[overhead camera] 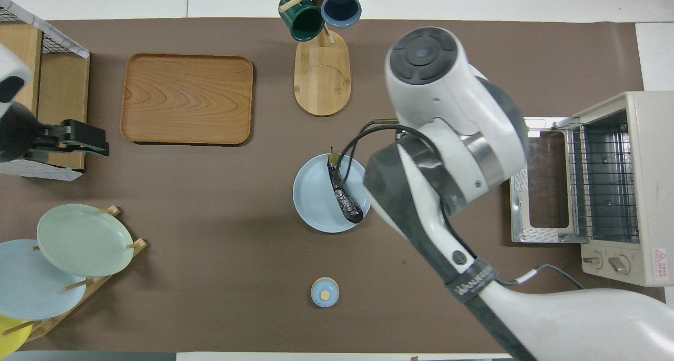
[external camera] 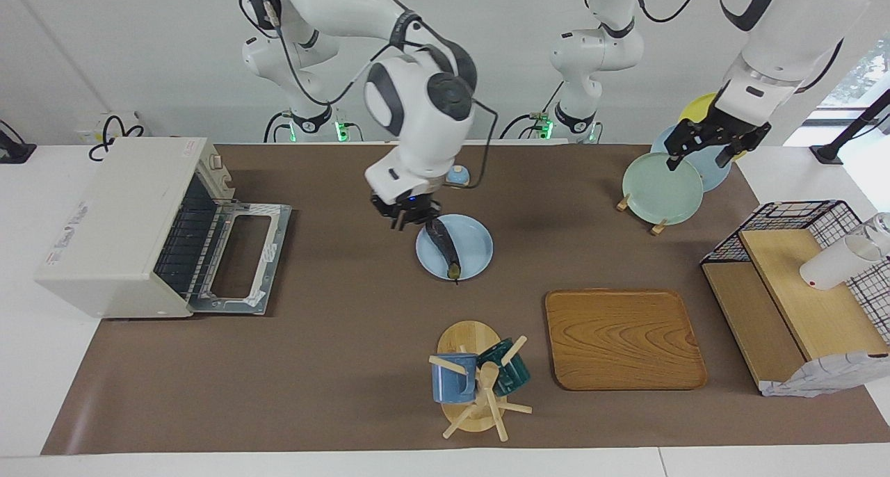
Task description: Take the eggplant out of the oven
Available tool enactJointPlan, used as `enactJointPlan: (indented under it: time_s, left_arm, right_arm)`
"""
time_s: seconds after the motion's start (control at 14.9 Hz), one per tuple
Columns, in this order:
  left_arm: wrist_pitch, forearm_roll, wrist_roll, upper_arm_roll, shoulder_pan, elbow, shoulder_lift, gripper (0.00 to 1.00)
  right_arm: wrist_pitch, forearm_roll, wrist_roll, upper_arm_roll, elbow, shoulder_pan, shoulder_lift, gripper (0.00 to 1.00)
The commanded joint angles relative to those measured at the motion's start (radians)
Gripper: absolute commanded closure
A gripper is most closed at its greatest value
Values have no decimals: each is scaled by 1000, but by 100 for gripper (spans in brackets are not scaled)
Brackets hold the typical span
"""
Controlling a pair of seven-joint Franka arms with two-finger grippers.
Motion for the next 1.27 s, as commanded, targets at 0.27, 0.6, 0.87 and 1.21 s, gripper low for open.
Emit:
enactJointPlan:
  time_s: [0.27,0.6,0.87,1.21]
  left_arm:
    - [269,-87,-425,9,-310,-224,-14,0]
    - [528,-87,-630,9,-509,-227,180,0]
    - [692,-87,-734,11,-562,-236,292,0]
    - [771,-87,-776,12,-568,-225,377,4]
  right_arm:
    - [370,-4,-212,12,-479,-230,-156,100]
    - [449,-75,-217,14,-562,-260,-139,100]
    - [475,-89,-217,12,-581,-288,-116,100]
    - [475,-122,-218,11,-581,-293,-105,100]
